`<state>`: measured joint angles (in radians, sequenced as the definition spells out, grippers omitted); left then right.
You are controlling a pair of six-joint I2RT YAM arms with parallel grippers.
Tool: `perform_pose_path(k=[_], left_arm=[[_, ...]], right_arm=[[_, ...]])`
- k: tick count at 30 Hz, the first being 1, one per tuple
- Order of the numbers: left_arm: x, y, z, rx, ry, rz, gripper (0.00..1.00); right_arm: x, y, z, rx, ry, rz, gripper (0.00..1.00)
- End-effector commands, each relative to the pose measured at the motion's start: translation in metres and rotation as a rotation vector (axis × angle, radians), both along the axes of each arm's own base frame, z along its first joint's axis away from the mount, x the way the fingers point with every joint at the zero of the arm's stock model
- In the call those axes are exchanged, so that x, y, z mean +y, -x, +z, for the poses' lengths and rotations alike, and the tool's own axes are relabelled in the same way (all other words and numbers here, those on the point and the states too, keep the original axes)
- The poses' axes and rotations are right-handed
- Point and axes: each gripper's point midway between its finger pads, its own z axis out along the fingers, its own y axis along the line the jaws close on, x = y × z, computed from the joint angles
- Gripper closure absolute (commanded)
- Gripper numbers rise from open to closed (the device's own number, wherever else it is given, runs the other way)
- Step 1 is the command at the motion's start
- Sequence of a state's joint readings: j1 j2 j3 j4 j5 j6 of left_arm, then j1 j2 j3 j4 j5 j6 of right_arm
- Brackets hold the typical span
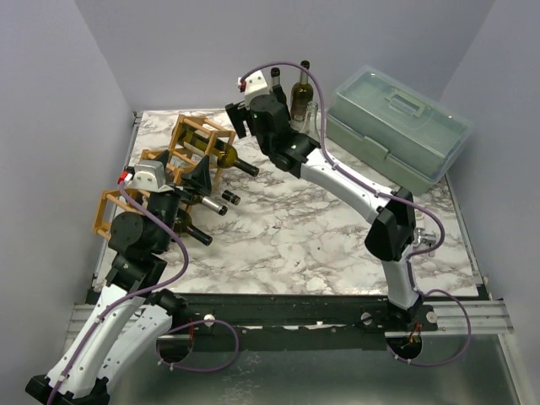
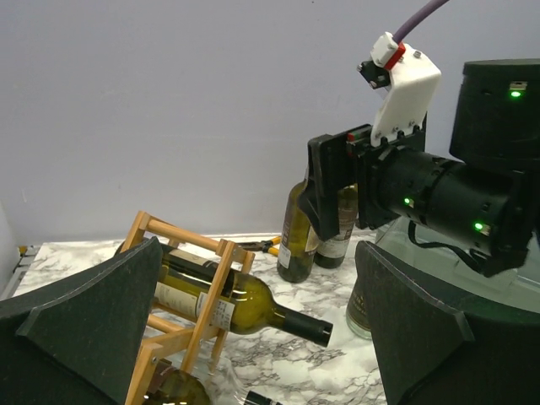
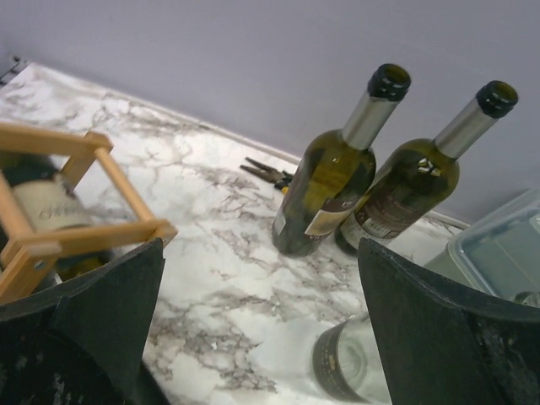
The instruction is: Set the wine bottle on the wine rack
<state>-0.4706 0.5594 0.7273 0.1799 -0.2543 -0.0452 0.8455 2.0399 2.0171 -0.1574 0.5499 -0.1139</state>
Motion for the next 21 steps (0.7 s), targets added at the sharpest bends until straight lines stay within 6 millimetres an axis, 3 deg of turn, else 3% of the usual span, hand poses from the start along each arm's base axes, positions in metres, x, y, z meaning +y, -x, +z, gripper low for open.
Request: perform_pose_path(k=[1,12,21], left_arm=[[0.003,0.000,0.000,-0.006,0.020,0.011,0.02],[0.001,-0.003,-0.002,0.003,0.023,0.009,0.02],[0.002,-0.003,-0.002,0.004,0.022,0.011,0.02]], right_arm=[[-0.022,-0.038,0.016,-0.069,-0.082,-0.166,0.00],[-0.042,-0.100,0.012,-0.163,-0.146,-0.240,0.00],[-0.038,-0.140,-0.004,-0.240,-0.199,-0.243,0.00]])
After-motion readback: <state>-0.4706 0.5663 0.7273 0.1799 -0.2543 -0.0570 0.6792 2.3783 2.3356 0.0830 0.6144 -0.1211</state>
